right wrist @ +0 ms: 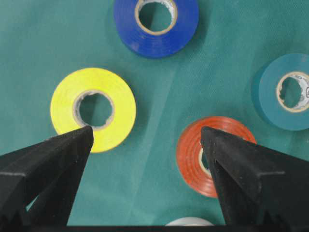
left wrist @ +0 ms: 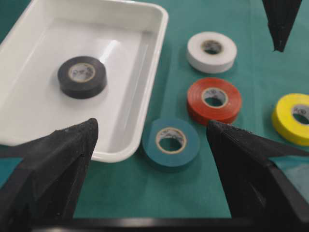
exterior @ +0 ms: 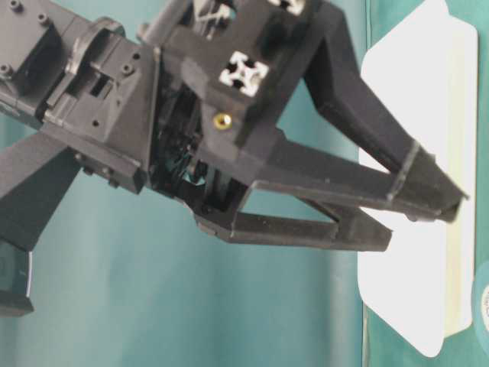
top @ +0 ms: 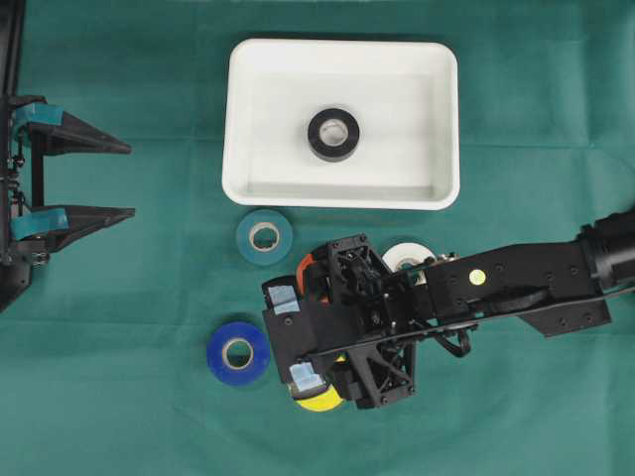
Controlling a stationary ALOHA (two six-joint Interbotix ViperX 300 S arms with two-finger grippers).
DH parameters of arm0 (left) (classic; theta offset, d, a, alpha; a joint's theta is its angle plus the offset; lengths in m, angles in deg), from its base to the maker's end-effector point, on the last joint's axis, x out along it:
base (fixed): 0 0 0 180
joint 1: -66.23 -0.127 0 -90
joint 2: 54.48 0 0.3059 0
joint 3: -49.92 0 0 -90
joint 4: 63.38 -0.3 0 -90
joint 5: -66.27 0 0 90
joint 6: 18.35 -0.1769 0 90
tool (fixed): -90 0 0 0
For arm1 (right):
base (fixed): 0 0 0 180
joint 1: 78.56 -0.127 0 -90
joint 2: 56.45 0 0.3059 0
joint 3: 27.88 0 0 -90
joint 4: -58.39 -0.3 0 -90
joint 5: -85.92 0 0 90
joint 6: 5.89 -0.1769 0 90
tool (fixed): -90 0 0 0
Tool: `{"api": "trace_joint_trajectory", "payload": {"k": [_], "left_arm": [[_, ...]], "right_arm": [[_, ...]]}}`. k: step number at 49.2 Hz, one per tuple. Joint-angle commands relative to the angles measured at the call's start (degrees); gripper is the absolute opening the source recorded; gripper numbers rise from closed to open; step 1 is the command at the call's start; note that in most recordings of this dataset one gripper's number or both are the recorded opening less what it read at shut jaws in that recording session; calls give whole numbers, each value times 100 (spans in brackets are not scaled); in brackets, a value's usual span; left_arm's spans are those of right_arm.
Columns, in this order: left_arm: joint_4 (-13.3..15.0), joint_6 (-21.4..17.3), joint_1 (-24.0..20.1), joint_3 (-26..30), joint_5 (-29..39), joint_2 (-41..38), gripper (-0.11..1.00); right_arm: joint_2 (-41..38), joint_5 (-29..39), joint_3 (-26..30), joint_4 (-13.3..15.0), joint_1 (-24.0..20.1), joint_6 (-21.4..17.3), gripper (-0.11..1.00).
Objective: Pick up the tape from a random location and place it into the white case.
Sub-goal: 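Lower the open right gripper onto the yellow tape roll's rim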
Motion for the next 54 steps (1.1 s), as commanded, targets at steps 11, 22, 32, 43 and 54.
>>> {"api": "trace_joint_trajectory", "payload": {"k": [11, 22, 32, 43, 54], "left_arm": [[9, 9, 9, 62, -26, -53, 91], [9, 0, 9, 70, -26, -44, 91], [0, 0, 9, 70, -26, -53, 91], [0, 0, 9, 70, -26, -53, 91], [0, 0, 9, 70, -26, -53, 91]], "right_arm": [[-105, -88, 132, 9, 0, -26, 91], [-378, -220, 114, -9, -53, -26, 91], [-677, -519, 79, -9, -105, -26, 91], [-1055, -703, 79, -18, -105, -26, 91], [-1327, -914, 88, -18, -105, -26, 90]]}}
